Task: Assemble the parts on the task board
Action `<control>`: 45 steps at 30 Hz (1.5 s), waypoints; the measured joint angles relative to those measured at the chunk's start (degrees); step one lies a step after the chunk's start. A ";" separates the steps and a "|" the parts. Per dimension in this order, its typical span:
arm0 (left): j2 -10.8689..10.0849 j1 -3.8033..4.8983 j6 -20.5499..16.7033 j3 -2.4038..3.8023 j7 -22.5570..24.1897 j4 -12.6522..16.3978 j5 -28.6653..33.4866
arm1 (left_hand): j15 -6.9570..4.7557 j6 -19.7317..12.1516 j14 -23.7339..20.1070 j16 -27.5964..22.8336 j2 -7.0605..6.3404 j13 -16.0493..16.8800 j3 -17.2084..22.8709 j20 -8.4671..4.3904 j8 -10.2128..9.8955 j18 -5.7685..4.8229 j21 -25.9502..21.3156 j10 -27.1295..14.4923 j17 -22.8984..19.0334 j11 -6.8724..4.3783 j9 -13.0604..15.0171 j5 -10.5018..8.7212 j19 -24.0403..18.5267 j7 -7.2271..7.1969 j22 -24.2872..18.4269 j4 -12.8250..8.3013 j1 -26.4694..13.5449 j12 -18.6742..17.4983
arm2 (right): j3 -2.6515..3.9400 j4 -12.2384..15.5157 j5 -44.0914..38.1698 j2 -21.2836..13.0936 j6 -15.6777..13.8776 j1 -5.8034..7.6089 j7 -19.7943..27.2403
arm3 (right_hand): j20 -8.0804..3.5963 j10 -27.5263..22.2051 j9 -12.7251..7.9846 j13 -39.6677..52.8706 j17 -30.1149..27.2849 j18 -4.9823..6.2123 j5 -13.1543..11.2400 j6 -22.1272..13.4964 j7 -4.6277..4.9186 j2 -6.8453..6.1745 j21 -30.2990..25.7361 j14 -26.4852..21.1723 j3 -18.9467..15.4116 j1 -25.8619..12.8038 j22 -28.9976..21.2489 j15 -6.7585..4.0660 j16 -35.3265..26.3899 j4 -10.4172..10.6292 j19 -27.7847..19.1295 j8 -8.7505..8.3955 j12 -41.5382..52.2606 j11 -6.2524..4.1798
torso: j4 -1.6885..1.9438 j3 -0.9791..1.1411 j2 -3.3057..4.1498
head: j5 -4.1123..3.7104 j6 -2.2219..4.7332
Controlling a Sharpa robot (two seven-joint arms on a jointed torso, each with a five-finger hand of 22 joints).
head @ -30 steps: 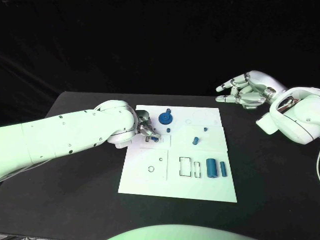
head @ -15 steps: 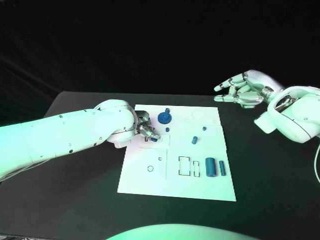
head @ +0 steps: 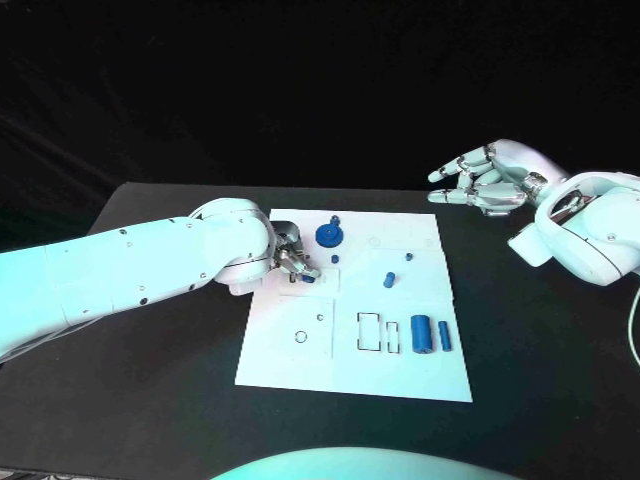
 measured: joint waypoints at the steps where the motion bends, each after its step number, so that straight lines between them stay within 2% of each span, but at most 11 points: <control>1: 0.12 0.00 0.02 0.00 0.00 -0.14 0.02 | 0.00 0.19 0.00 0.00 -0.13 0.09 0.97 0.00 0.27 0.00 0.00 0.28 0.00 0.09 0.26 -0.05 0.00 0.19 0.00 -0.65 -1.11 0.20 | 0.00 0.00 0.00 0.00 0.00 0.00 0.00 | 0.00 0.00 0.00 0.00 0.00 0.00 0.00 0.00 0.00 0.00 0.00 0.00 0.00 0.00 0.00 0.00 0.00 0.00 0.00 0.00 0.00 0.00 | 0.00 0.01 0.00 | -0.01 -0.02; 4: 0.56 0.02 0.07 0.01 0.00 -0.72 0.07 | 0.00 1.00 0.00 0.00 -0.70 0.27 1.67 0.00 0.68 0.00 0.00 0.39 0.00 -0.02 0.78 -0.05 0.00 -0.41 0.00 -1.06 -3.61 0.41 | 0.00 0.00 0.00 0.01 0.01 0.00 0.00 | 0.00 0.00 0.00 0.00 0.00 0.00 0.21 0.17 -0.18 0.00 0.00 0.00 0.00 0.00 -0.09 0.00 -0.32 0.00 0.00 0.00 0.00 0.00 | -0.01 0.01 0.00 | -0.02 -0.06; 11: 1.66 -0.03 0.51 -0.13 -0.13 -2.17 0.13 | 0.00 2.86 0.00 0.00 -1.20 0.53 0.02 -0.21 1.31 0.00 -0.01 0.78 -0.01 -0.42 0.90 -0.05 -0.21 -2.04 0.00 0.59 -6.08 0.65 | 0.00 0.01 0.01 0.08 0.06 -0.01 0.01 | 0.00 0.00 0.00 -0.01 -0.01 0.00 0.22 0.18 -0.17 0.00 0.00 0.00 0.00 0.00 -0.09 0.00 -0.32 0.00 0.00 0.00 0.00 0.00 | -0.03 0.02 0.01 | -0.02 -0.15; 17: 2.13 0.05 1.00 -0.19 -0.21 -2.91 0.10 | -0.21 3.48 -0.21 0.00 -1.25 0.75 -0.66 -0.21 1.40 0.00 -0.01 0.78 -0.01 -0.42 1.29 -0.05 -0.21 -2.25 0.00 1.27 -6.83 1.05 | 0.00 0.02 0.01 0.05 0.30 -0.01 -0.05 | 0.00 0.00 0.00 -0.06 -0.01 0.00 0.22 0.18 -0.18 0.00 0.00 0.00 0.00 0.00 -0.09 0.00 -0.32 0.00 0.00 0.00 0.00 0.00 | -0.06 0.05 0.02 | -0.02 -0.32; 24: 2.24 0.07 1.29 -0.21 -0.28 -3.26 0.07 | -0.42 3.86 0.00 0.00 -2.29 0.92 -2.20 -0.42 1.40 0.00 0.28 1.21 -0.02 -0.44 1.56 -0.03 0.01 -2.48 -0.01 2.81 -9.07 1.06 | -0.02 -0.15 0.01 0.13 0.75 -0.01 -0.16 | 0.21 0.00 0.00 -0.21 -0.01 0.00 0.22 0.17 -0.18 0.00 -0.35 0.00 0.00 0.00 -0.70 0.00 -0.68 0.00 -0.21 0.00 0.00 0.00 | -0.06 0.01 0.01 | -0.10 -0.39; 28: 2.26 0.05 1.29 -0.23 -0.30 -3.40 0.07 | -0.42 4.07 0.00 0.00 -2.97 0.92 -4.91 -0.42 1.40 0.00 0.28 1.40 -0.02 -0.62 1.87 -0.01 0.01 -2.27 -0.01 4.44 -12.05 1.06 | -0.03 -0.29 0.02 0.17 0.94 -0.01 -0.20 | 0.00 0.00 0.00 -0.41 -0.28 0.00 0.22 0.18 -0.17 0.00 -0.60 0.00 -0.24 0.00 -1.08 0.00 -0.78 0.24 -0.42 0.00 0.00 0.00 | 0.00 0.01 0.00 | -0.12 -0.33; 30: 2.23 0.03 1.29 -0.22 -0.29 -3.41 0.08 | -0.42 4.08 0.00 0.00 -3.85 0.91 -6.69 -0.53 1.65 0.00 0.28 1.40 -0.02 -0.62 2.06 -0.01 -0.11 -2.27 -0.01 5.34 -13.19 1.06 | -0.04 -0.33 0.04 0.21 1.00 -0.01 -0.20 | 0.11 -0.46 -0.07 -1.13 -1.54 0.06 0.22 0.17 -0.18 0.00 -1.66 0.00 -0.43 0.00 -2.56 0.00 -1.90 0.43 -1.37 0.22 -0.63 -0.01 | 0.01 -0.02 -0.01 | -0.12 -0.30; 33: 2.03 -0.05 1.26 -0.14 -0.27 -3.35 0.13 | -0.51 4.27 -0.10 0.00 -5.27 0.66 -9.68 -0.62 1.75 -0.01 0.28 1.40 -0.02 -0.63 2.35 -0.01 -0.20 -2.48 -0.01 6.25 -15.09 1.06 | -0.05 -0.42 0.08 0.28 1.07 -0.04 -0.20 | 0.10 -1.38 -0.10 -2.25 -2.76 0.89 0.22 0.08 -0.27 0.00 -2.56 0.00 -0.57 0.00 -4.03 0.00 -2.87 0.56 -1.75 0.22 -1.62 -0.13 | 0.01 -0.02 -0.01 | -0.12 -0.27; 36: 1.60 -0.11 1.21 -0.08 -0.21 -2.99 0.22 | -0.63 4.27 -0.21 0.00 -5.52 0.37 -11.92 -0.62 1.75 0.00 0.28 1.40 -0.02 -0.62 2.54 -0.01 -0.20 -2.48 -0.01 6.39 -16.22 1.06 | -0.07 -0.51 0.12 0.31 1.12 -0.05 -0.20 | 0.10 -1.85 -0.09 -2.81 -3.04 0.89 0.22 -0.01 -0.36 0.00 -2.56 0.00 -0.72 0.00 -4.39 0.00 -2.88 0.72 -1.75 0.22 -2.00 -0.21 | 0.00 -0.05 -0.01 | -0.12 -0.24; 40: 0.52 -0.38 1.16 0.45 -0.21 -2.27 0.38 | -0.82 4.26 -0.02 0.00 -5.06 0.35 -14.25 -0.81 1.99 -0.01 0.28 1.40 -0.02 -0.62 2.77 -0.01 -0.02 -2.47 -0.01 6.42 -17.07 1.06 | -0.10 -0.64 0.18 0.33 1.19 -0.12 -0.18 | 0.05 -1.98 -0.09 -3.27 -3.31 0.89 0.22 -0.01 -0.36 0.00 -2.78 0.00 -0.72 0.00 -4.67 0.00 -3.11 0.72 -2.10 0.22 -2.32 -0.08 | -0.03 -0.09 0.01 | -0.10 -0.19; 45: -0.70 -0.20 1.01 1.89 -0.29 -1.01 1.07 | -0.82 4.26 -0.01 0.00 -4.92 0.24 -16.84 -0.87 1.99 0.00 0.27 1.40 -0.03 -0.62 3.02 -0.01 -0.03 -2.47 -0.01 6.49 -18.18 0.80 | -0.13 -0.92 0.29 0.43 1.25 -0.28 -0.15 | 0.10 -2.25 -0.15 -3.53 -3.49 0.89 0.22 -0.02 -0.37 0.00 -3.04 0.00 -0.72 0.00 -4.91 0.00 -3.42 0.72 -2.15 0.22 -2.53 -0.20 | -0.03 -0.07 0.01 | -0.19 -0.14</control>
